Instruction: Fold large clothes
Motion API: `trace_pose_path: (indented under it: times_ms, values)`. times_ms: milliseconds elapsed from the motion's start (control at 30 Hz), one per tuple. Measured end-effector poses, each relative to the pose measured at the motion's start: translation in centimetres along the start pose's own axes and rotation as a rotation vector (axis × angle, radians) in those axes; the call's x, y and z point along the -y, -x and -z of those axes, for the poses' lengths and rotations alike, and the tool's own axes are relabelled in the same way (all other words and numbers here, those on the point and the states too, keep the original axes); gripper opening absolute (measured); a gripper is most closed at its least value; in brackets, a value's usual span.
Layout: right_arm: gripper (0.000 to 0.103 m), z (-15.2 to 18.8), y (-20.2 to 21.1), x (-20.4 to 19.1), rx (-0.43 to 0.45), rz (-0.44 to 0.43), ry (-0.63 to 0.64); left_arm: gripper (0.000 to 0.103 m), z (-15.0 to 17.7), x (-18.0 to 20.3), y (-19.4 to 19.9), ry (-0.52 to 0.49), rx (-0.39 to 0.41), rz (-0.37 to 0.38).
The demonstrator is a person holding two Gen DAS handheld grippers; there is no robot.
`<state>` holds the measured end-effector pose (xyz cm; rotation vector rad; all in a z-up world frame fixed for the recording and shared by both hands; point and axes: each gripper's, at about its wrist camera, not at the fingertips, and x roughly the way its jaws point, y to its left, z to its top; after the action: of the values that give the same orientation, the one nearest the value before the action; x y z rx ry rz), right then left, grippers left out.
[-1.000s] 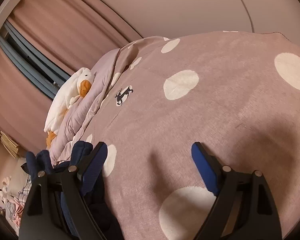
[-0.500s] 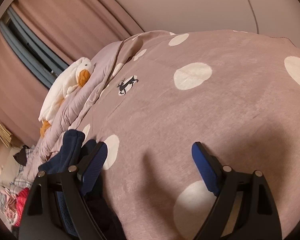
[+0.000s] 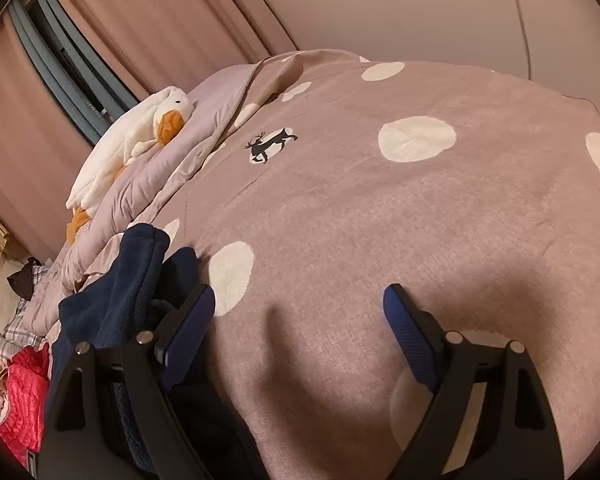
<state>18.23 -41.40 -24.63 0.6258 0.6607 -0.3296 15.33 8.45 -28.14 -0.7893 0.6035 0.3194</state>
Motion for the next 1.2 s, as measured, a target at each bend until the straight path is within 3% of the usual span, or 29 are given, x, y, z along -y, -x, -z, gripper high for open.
trace_pose_path:
  times_ms: [67, 233, 367, 433, 500, 600, 633, 667, 833, 967, 1100, 1200]
  values:
    - [0.087, 0.2, 0.0, -0.1, -0.003, 0.007, 0.007, 0.103, 0.4, 0.1, 0.0, 0.006, -0.007, -0.004]
    - [0.087, 0.2, 0.0, -0.5, -0.011, 0.007, 0.024, 0.103, 2.2, 1.6, 0.1, -0.076, -0.117, 0.061]
    - [0.087, 0.5, 0.0, -0.5, -0.019, 0.003, 0.018, 0.103, 2.1, 2.5, -1.9, -0.013, -0.283, 0.329]
    - [0.087, 0.6, 0.0, -0.6, -0.022, 0.004, 0.025, 0.103, 1.3, 2.8, -3.2, 0.018, -0.338, 0.399]
    - [0.087, 0.7, -0.1, -0.6, -0.026, 0.006, 0.037, 0.103, 0.0, 2.4, -4.6, 0.078, -0.285, 0.417]
    - [0.086, 0.6, -0.2, -0.4, -0.03, 0.007, 0.04, 0.099, -1.5, 2.8, -5.5, 0.075, -0.215, 0.354]
    - [0.086, 0.6, -0.3, -0.4, -0.03, 0.006, 0.038, 0.092, -1.9, 3.3, -6.0, 0.031, -0.212, 0.332]
    - [0.086, 0.6, -0.3, -0.3, -0.03, 0.005, 0.036, 0.078, -1.8, 3.9, -6.7, -0.027, -0.21, 0.28]
    - [0.086, 0.4, -0.3, 0.1, -0.021, -0.003, 0.019, 0.063, -0.7, 4.6, -5.6, -0.044, -0.11, 0.253]
    - [0.086, 0.2, -0.1, 0.6, -0.019, -0.033, -0.025, 0.053, 0.7, 8.4, -3.1, -0.283, 0.034, 0.161]
    - [0.086, 0.0, 0.4, 1.1, -0.023, -0.054, -0.041, 0.046, 1.0, 11.2, -0.2, -0.286, 0.064, 0.289]
    - [0.086, -0.4, 1.1, 2.1, -0.011, -0.068, -0.08, 0.045, 2.0, 15.0, 2.5, -0.376, 0.085, 0.359]
